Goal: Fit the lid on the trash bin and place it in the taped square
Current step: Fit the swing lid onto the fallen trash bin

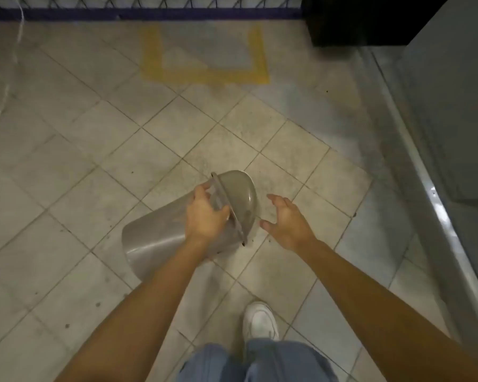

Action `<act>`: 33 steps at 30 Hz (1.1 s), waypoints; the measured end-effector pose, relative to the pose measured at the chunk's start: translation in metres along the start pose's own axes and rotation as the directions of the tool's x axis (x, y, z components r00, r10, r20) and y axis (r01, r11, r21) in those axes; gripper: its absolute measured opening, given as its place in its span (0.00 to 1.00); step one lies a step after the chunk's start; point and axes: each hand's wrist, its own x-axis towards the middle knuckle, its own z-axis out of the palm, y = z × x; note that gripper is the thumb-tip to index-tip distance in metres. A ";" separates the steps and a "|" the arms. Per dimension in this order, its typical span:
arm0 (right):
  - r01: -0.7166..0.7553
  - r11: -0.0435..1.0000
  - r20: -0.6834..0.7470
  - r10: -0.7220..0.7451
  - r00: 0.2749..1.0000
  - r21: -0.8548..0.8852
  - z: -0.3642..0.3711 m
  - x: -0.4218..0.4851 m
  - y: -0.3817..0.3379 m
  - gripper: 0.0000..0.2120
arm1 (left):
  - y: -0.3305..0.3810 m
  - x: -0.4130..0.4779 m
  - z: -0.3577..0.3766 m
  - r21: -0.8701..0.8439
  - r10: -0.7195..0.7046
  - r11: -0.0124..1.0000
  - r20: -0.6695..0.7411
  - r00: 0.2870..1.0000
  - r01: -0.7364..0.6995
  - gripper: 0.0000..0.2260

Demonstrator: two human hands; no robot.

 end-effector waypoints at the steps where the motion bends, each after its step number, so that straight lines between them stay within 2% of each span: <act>1: 0.004 1.000 -0.009 -0.004 1.000 0.012 0.008 0.006 0.003 0.32 | -0.005 0.006 0.006 -0.021 0.000 1.000 0.006 1.000 0.000 0.27; 5: 0.016 1.000 -0.019 -0.016 1.000 0.001 0.028 0.034 0.011 0.33 | -0.022 0.030 0.031 -0.070 -0.038 0.997 -0.002 0.999 0.038 0.27; 10: 0.022 0.999 -0.029 -0.021 0.999 0.026 0.048 0.057 0.017 0.34 | -0.034 0.044 0.049 -0.102 0.014 0.995 -0.030 0.999 -0.017 0.26; 16: 0.055 0.988 -0.026 -0.052 0.998 0.142 0.061 0.062 0.018 0.26 | -0.035 0.047 0.056 -0.147 0.041 0.988 -0.028 0.999 -0.045 0.27; 24: 0.059 0.973 -0.007 -0.059 0.998 0.224 0.060 0.058 0.017 0.24 | -0.032 0.042 0.059 -0.212 0.027 0.977 -0.054 0.998 -0.037 0.25; 28: 0.054 0.968 0.001 -0.056 0.998 0.247 0.061 0.060 0.018 0.28 | -0.036 0.041 0.050 -0.225 0.028 0.973 -0.071 0.997 -0.043 0.25; 33: 0.003 0.933 0.010 -0.007 1.000 0.359 0.060 0.060 0.003 0.32 | -0.030 0.040 0.018 -0.258 -0.004 0.966 -0.078 0.997 -0.016 0.26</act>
